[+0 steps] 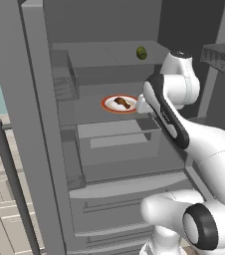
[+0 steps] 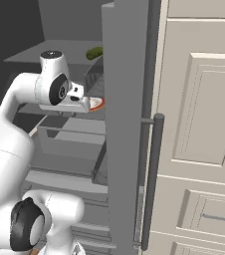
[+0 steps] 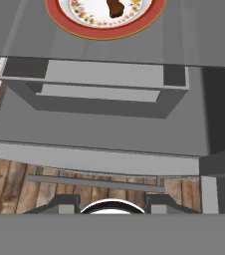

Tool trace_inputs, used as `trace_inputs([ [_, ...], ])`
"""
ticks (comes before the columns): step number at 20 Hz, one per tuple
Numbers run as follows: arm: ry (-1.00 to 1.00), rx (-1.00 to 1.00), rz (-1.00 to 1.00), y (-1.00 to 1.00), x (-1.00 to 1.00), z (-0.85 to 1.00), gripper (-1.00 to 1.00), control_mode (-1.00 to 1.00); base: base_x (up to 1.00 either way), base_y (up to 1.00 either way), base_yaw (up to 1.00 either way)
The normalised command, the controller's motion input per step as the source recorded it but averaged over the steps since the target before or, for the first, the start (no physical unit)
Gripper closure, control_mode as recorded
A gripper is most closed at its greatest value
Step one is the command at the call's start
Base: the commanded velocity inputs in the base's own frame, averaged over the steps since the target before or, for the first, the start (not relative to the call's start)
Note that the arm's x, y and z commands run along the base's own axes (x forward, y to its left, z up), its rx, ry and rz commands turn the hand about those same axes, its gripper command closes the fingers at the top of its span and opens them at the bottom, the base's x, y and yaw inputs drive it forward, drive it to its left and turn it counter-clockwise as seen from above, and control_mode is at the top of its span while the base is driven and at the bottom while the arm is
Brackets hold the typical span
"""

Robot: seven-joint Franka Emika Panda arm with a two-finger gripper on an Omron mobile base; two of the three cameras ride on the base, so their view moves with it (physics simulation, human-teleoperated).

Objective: Retrieve the chicken drumstick from the fridge and place it on the cutting board.

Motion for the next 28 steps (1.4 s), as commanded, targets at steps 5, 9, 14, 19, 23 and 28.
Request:
trace_inputs([
  [5,-0.01,0.0,0.0,0.0,0.0,0.0,-1.0,-1.0,0.0,0.0,0.0],
  [9,-0.1,0.0,0.0,0.0,0.0,-0.1,-1.0,-1.0,0.0,0.0,0.0],
  [14,-0.36,0.0,0.0,0.0,0.0,-0.09,-1.0,-1.0,0.0,0.0,0.0],
  [19,-0.15,0.0,0.0,0.0,0.07,-0.11,-1.0,-1.0,0.0,0.0,0.0],
  [23,0.0,0.0,0.0,0.0,0.04,0.0,-1.0,-1.0,0.0,0.0,0.0],
  [28,-0.03,0.0,0.0,0.0,0.15,-0.04,-1.0,-1.0,0.0,0.0,0.0],
])
